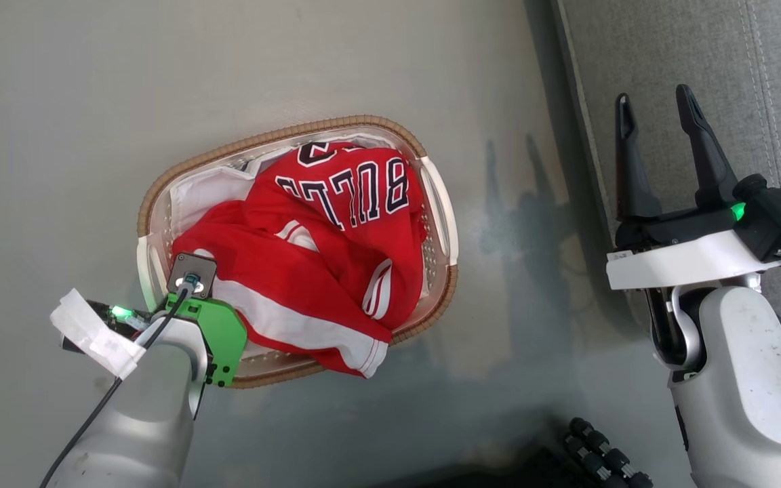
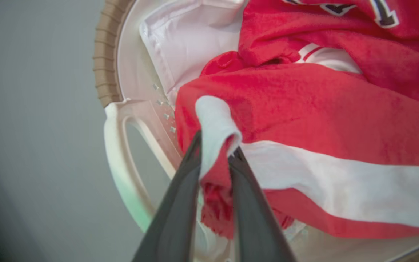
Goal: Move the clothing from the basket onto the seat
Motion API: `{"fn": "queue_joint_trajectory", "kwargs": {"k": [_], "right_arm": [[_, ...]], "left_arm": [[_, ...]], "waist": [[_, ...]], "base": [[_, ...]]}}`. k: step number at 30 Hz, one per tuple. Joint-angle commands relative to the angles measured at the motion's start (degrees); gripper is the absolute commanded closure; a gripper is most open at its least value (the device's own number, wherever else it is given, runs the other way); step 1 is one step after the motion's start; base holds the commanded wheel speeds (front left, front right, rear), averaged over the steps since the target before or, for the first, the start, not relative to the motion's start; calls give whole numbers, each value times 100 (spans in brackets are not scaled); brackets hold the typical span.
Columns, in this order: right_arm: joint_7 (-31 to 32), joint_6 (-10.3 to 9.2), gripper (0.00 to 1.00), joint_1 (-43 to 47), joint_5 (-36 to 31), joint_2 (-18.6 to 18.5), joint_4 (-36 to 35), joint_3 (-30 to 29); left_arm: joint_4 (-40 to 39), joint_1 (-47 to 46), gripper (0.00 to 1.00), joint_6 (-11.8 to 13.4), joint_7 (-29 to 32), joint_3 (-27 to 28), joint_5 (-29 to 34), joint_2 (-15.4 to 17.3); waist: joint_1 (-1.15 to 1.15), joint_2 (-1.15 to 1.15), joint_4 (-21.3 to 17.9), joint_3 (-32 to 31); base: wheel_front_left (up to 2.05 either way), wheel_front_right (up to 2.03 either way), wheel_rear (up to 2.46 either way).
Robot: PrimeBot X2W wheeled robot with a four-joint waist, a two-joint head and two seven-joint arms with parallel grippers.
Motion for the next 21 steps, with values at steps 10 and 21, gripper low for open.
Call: {"fn": "queue_joint_trajectory", "kwargs": {"k": [10, 21], "right_arm": [[-28, -2, 0, 171, -70, -21, 190, -131], [-28, -2, 0, 759, -317, -25, 517, -288]], "left_arm": [[-372, 60, 100, -245, -522, 39, -239, -93], [-1849, 696, 100, -648, -562, -192, -350, -108]], "waist": [[-1, 0, 249, -569], [-1, 0, 683, -1996]], "base": [[0, 0, 0], [0, 0, 0]]}}
